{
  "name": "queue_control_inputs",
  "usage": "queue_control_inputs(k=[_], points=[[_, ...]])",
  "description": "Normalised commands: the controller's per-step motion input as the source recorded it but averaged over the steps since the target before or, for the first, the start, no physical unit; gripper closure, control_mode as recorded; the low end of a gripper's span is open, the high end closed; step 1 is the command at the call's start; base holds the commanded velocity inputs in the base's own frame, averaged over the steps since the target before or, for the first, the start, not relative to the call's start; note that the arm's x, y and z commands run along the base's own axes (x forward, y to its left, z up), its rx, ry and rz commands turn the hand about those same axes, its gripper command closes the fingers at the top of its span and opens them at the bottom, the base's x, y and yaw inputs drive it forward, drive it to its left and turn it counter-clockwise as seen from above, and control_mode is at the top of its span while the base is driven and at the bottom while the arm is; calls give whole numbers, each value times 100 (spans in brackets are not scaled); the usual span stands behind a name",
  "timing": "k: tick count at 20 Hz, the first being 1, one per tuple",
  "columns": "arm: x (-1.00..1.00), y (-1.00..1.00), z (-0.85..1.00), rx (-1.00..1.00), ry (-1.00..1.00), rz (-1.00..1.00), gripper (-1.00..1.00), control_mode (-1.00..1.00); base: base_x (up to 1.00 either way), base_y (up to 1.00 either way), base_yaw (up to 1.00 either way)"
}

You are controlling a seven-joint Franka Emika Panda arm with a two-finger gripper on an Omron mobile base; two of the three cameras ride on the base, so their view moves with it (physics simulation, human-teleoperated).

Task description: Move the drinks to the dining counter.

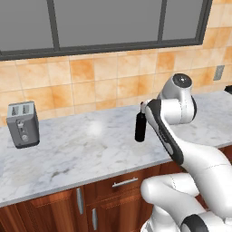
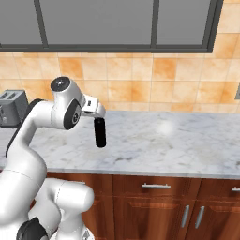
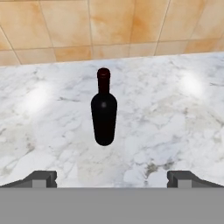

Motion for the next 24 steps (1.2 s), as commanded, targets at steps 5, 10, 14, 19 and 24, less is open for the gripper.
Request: queue_control_inputs(k=[5,10,14,19,24], points=[[26,0,-6,0,2,0,-100,-100,0,0,0],[21,0,-14,1,6,0,-100,-100,0,0,0],[11,0,-18,0,4,0,-100,-100,0,0,0],[10,1,-17,0,0,0,-100,-100,0,0,0],[11,5,-12,0,0,0,-100,-100,0,0,0]])
